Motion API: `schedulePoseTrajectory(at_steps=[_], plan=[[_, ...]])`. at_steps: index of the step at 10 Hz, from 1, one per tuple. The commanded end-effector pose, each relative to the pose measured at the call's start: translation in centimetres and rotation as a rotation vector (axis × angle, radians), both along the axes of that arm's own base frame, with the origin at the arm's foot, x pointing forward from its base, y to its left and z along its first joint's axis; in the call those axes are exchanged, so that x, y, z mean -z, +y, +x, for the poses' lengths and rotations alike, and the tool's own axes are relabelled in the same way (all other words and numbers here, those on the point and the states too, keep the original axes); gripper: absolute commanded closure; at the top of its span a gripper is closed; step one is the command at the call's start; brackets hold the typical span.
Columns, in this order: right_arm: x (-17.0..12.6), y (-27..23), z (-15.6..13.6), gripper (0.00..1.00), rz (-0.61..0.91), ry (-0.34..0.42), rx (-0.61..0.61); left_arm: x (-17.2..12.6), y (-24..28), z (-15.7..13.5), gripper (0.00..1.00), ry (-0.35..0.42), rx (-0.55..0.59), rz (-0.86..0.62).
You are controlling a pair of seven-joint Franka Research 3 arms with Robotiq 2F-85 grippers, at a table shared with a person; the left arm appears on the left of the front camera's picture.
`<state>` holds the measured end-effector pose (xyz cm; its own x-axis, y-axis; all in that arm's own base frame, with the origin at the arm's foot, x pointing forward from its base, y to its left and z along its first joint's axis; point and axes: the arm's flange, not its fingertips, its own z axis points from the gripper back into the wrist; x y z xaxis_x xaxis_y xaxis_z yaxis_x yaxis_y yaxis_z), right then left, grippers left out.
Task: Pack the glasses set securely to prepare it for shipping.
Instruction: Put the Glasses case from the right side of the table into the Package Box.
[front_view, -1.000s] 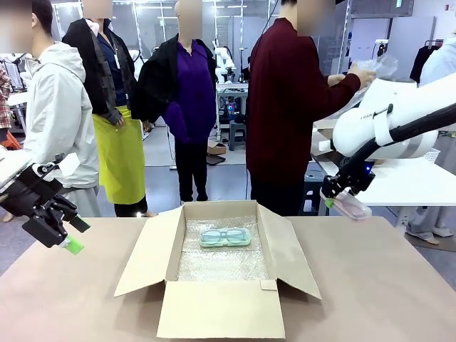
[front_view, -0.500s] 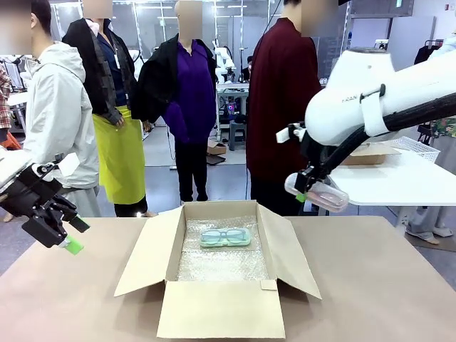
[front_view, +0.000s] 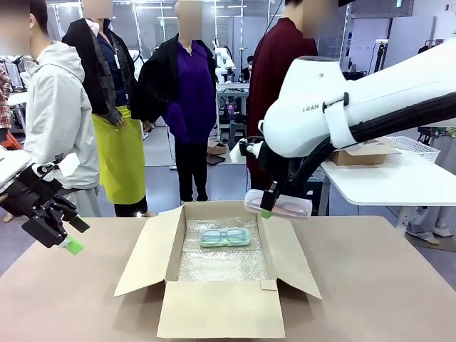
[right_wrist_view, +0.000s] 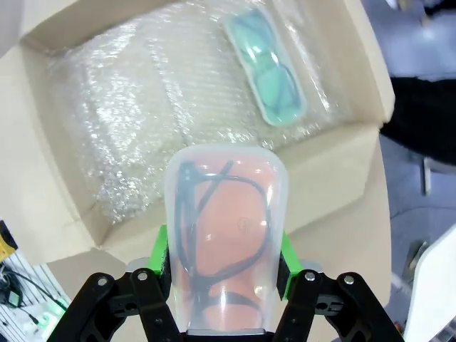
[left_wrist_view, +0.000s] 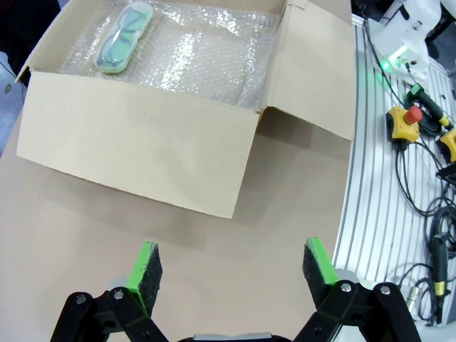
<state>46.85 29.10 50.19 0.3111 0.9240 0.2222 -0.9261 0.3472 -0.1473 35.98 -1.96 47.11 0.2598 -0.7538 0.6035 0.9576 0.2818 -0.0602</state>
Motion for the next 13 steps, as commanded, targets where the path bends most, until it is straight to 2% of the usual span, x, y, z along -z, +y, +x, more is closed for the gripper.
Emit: schedulePoseTrajectory(at_steps=[1,2,4,7,8,9,10,13], plan=[[-0.1,1.6,0.0,1.00,-0.021,0.005,-0.115,0.0,0.2,0.0,0.00,-0.007,0.017,-0.029],[0.3,2.3,-0.4,1.00,-0.024,0.009,-0.143,0.0,0.2,0.0,0.00,-0.007,0.017,-0.029],[0.5,2.2,-0.6,1.00,-0.014,0.000,-0.096,0.0,0.2,0.0,0.00,-0.007,0.017,-0.029],[0.5,2.2,-0.6,1.00,-0.014,0.000,-0.096,0.0,0.2,0.0,0.00,-0.007,0.017,-0.029],[0.6,2.2,-0.6,0.36,-0.013,0.003,-0.104,0.0,0.2,0.0,0.00,-0.007,0.017,-0.029],[0.6,3.2,-0.9,0.36,0.016,-0.002,-0.235,0.0,0.2,0.0,0.00,-0.007,0.017,-0.029],[0.8,4.2,-0.9,0.36,0.035,-0.009,-0.292,0.0,0.2,0.0,0.00,-0.007,0.017,-0.029],[3.5,7.9,0.6,0.36,-0.011,0.034,-0.359,0.0,0.2,0.0,0.00,-0.007,0.017,-0.029]])
